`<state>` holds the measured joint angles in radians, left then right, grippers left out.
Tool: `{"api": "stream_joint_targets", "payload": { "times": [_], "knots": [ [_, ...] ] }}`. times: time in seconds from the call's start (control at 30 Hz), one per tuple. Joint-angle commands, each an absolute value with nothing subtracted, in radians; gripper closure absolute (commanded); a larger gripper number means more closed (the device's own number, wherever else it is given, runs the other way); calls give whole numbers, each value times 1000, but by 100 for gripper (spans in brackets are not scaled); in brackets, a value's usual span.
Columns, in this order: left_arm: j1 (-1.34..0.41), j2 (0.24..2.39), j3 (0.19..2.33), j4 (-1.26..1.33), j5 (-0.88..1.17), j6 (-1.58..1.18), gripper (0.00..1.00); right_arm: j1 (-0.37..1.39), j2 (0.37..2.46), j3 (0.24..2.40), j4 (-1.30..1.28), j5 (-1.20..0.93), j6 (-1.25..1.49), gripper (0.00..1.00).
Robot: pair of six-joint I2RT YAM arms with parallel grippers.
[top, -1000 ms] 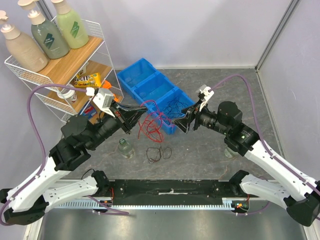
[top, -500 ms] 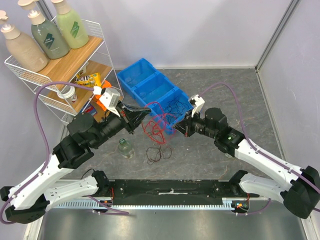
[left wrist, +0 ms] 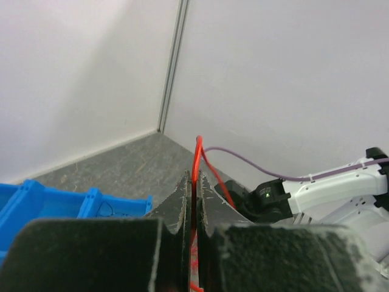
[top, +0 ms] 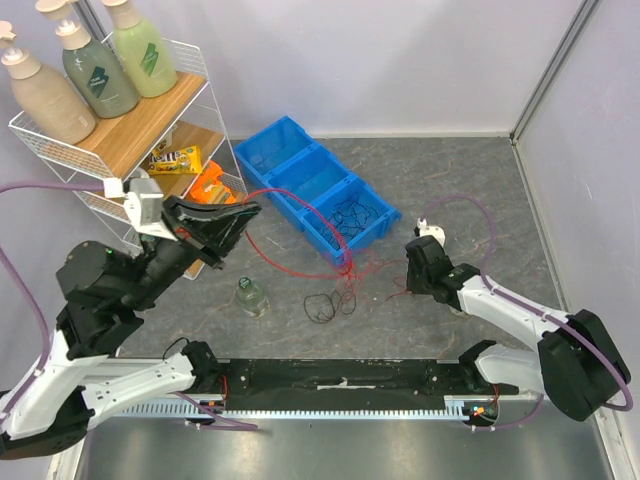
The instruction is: Untangle the cables
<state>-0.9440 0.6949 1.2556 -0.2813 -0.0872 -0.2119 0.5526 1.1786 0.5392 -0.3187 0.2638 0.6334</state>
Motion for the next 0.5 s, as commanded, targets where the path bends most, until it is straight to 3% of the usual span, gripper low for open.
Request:
{"api": "stream_joint_targets", "payload": {
  "times": [0.0, 0.17, 0.47],
  "knots": [
    [-946, 670, 1293, -247, -104, -170, 98, 551, 1163, 595, -353, 348, 618, 100],
    [-946, 632, 1292, -215, -121, -190, 98, 523, 1212, 629, -410, 394, 640, 100],
    [-946, 705, 1359, -201, -140, -213, 98, 522, 1163, 649, -353, 239, 561, 100]
  ]
}}
